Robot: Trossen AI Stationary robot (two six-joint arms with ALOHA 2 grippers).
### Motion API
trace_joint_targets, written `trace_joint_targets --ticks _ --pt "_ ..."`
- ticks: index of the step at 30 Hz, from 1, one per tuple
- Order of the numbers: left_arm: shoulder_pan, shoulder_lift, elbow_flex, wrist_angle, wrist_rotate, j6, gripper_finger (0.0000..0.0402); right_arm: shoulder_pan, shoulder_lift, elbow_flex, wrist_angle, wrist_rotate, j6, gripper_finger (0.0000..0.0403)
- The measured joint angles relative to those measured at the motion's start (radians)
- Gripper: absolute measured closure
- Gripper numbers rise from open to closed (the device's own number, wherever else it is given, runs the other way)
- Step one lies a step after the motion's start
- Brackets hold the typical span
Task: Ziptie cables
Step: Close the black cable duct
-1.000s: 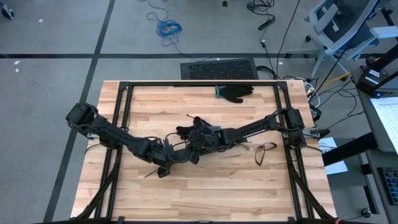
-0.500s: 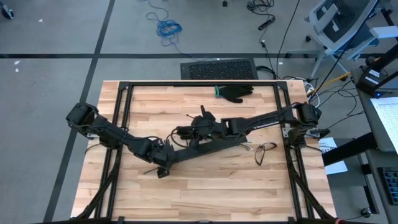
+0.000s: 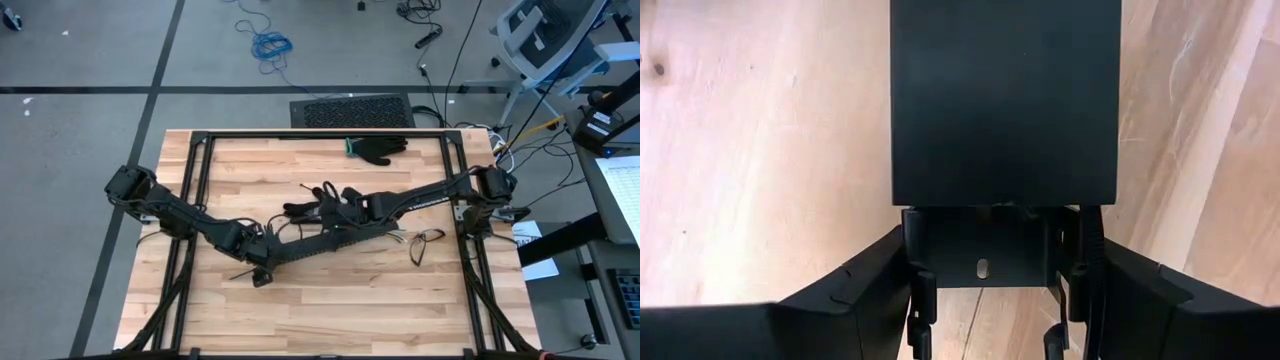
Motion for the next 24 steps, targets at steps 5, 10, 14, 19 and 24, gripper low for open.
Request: trace_joint_targets --ticks 5,10,14,19,24 --pt "0.001 0.000 0.000 -0.005 -0.023 0.021 0.0157 0.052 0.000 0.000 -0.014 -0.104 -0.080 0.0403" --pt "0.026 0.000 0.000 -0.004 -0.029 0.045 0.0157 0.107 0.034 0.002 -0.025 -0.059 -0.069 0.0403" --pt "0.052 0.000 0.000 -0.009 -0.034 0.078 0.0157 0.110 0.090 0.001 0.006 -0.018 -0.020 0.0403" --pt "0.066 -0.002 0.002 0.002 -0.034 0.081 0.0157 0.110 0.091 0.001 0.065 0.029 0.001 0.0403" --pt "0.060 -0.002 0.002 0.001 -0.024 0.127 0.0157 0.107 0.066 0.002 0.059 0.036 -0.003 0.0403"
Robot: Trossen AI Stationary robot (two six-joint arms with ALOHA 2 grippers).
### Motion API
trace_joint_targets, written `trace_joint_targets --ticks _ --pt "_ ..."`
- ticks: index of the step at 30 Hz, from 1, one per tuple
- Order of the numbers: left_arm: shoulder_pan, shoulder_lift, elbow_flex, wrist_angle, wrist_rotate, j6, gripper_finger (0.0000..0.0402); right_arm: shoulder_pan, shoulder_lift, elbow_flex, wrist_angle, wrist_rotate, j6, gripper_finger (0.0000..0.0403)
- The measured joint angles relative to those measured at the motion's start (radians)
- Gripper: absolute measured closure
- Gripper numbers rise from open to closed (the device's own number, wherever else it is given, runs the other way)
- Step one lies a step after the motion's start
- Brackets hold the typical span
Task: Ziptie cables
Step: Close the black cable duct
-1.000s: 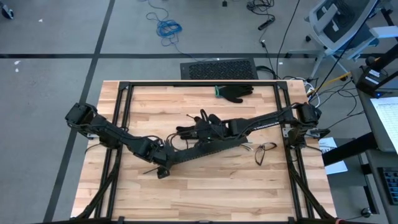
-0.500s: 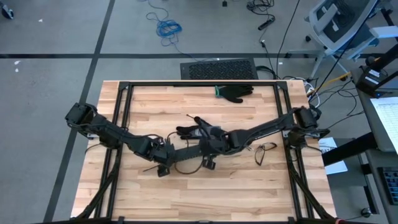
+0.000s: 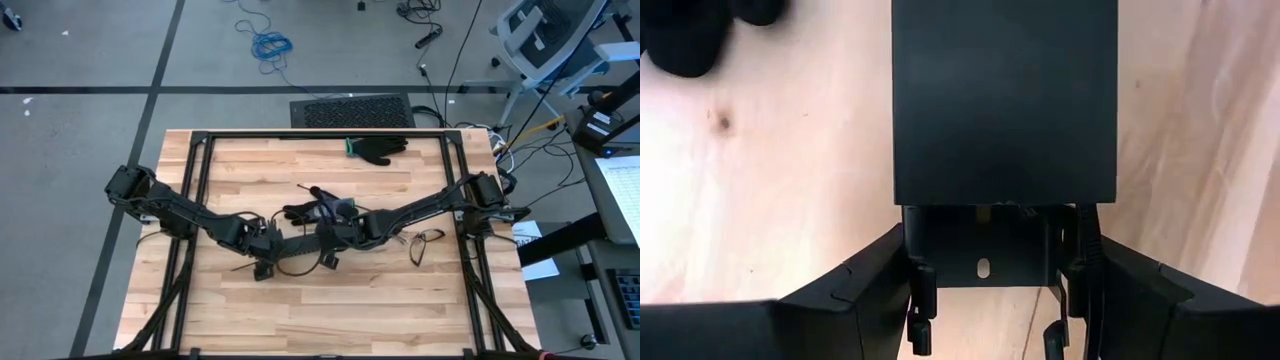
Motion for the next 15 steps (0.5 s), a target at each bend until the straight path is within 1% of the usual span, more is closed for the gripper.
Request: trace_joint_targets --ticks 7,12,15 --pt "-0.002 0.000 0.000 0.000 0.005 0.026 0.0157 -0.002 -0.006 0.000 -0.111 -0.028 0.034 0.0403" --pt "-0.002 0.000 0.000 0.000 0.005 0.026 0.0157 -0.002 -0.001 0.000 -0.113 -0.029 0.035 0.0403" --pt "-0.001 0.001 -0.001 0.004 0.005 0.025 0.0157 -0.009 0.035 0.001 -0.101 -0.020 0.035 0.0403"
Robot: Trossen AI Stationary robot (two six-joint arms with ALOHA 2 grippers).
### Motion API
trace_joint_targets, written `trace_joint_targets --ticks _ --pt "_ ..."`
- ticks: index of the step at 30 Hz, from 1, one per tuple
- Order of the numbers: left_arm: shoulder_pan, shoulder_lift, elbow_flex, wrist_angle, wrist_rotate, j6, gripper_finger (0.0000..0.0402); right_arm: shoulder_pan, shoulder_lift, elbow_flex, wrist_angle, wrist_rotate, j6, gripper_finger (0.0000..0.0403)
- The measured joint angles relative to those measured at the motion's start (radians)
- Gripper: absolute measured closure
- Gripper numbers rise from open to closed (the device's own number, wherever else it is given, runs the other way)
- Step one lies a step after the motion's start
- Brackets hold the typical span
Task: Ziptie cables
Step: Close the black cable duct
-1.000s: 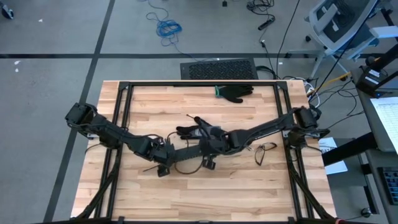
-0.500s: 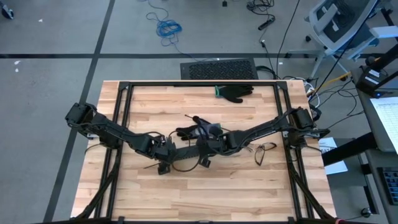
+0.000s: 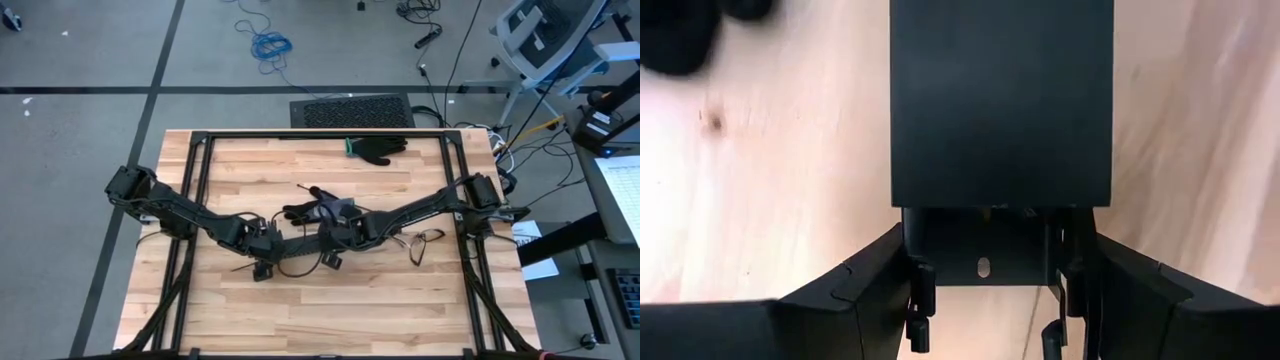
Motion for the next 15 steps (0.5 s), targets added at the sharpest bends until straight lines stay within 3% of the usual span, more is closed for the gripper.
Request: trace_joint_targets --ticks 15 --pt "0.004 0.007 -0.003 -0.009 0.011 -0.002 0.0157 -0.012 0.135 0.001 0.325 -0.082 0.084 0.0403"
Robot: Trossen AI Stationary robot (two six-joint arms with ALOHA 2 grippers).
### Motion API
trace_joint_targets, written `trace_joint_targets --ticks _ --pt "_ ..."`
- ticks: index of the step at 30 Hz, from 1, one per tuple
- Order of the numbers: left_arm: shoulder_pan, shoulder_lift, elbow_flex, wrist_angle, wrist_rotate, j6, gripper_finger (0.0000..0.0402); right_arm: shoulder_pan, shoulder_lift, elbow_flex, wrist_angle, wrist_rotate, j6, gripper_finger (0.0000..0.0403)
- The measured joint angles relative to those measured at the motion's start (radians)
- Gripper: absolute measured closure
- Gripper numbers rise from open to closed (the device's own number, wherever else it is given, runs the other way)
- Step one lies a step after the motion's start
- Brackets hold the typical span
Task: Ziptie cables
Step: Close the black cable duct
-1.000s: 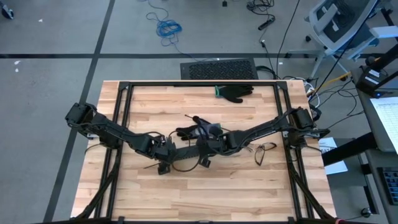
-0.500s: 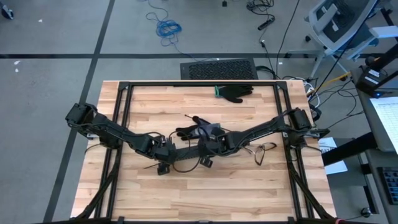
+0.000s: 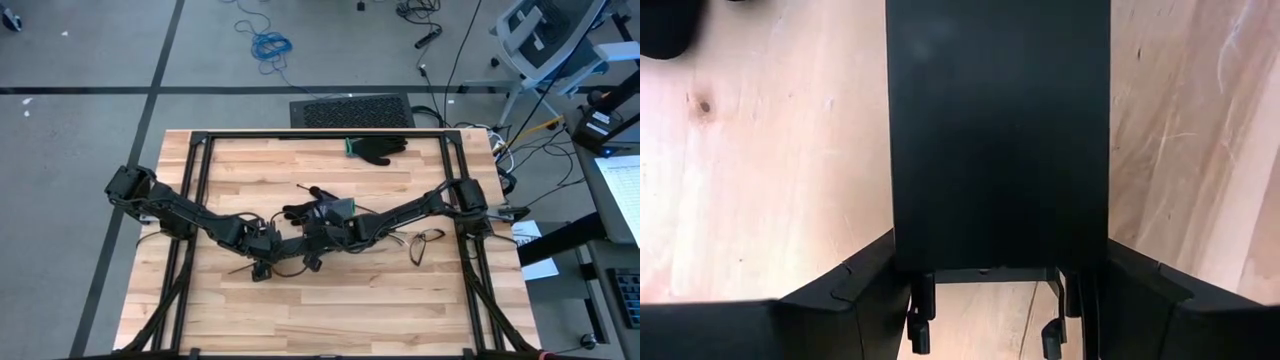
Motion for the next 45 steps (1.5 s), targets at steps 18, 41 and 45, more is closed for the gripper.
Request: trace_joint_targets --ticks 18,41,45 --pt "0.009 0.001 0.005 -0.008 -0.003 0.003 0.0157 -0.043 -0.168 -0.007 0.139 -0.033 -0.093 0.0403" --pt "0.009 0.001 0.003 -0.027 0.014 -0.001 0.0157 -0.043 -0.155 -0.001 -0.443 0.015 -0.010 0.0403" --pt "0.009 0.001 0.002 -0.031 0.016 -0.001 0.0157 -0.044 -0.073 0.006 -0.315 -0.006 -0.011 0.0403"
